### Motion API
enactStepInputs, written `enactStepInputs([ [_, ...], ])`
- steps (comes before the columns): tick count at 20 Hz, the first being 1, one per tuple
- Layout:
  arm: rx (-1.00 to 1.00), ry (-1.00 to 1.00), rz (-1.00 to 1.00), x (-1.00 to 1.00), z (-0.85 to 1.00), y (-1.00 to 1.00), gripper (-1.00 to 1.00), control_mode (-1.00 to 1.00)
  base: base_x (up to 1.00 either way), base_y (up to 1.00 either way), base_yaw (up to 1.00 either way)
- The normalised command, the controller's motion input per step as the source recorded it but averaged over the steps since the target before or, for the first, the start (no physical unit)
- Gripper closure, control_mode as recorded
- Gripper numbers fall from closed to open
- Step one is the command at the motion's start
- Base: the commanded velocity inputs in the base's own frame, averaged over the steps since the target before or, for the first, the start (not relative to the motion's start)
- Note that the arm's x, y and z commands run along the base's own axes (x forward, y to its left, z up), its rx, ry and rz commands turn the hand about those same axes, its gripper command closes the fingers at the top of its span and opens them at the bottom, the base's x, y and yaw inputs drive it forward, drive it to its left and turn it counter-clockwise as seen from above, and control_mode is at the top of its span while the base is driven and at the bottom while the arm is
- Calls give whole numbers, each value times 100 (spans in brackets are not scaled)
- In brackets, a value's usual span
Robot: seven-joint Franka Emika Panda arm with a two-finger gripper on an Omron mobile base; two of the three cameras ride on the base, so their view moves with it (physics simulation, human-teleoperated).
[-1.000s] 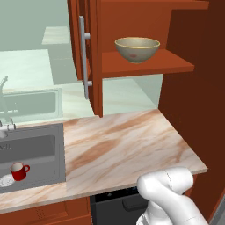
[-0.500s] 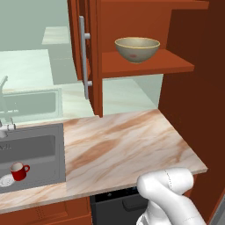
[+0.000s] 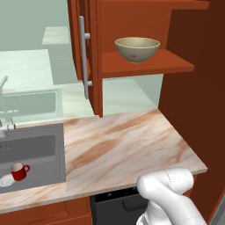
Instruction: Pick the mug and place it in the sink. Pick the bowl and place it in the open cabinet and then close the cabinet.
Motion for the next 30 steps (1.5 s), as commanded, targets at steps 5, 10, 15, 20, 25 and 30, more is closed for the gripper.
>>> enactStepInputs([
  [5,1,0,0,0,0,-23,-100,-100,0,0,0],
  [10,9,-3,0,-1,1,-10,-100,-100,0,0,0],
  [15,30,-4,-5,-20,0,-3,-100,-100,0,0,0],
  [20,27,-1,-11,-28,0,0,-100,-100,0,0,0],
  [25,14,-2,-3,0,0,-9,-100,-100,0,0,0],
  [30,0,-6,1,0,0,-8,-100,-100,0,0,0],
])
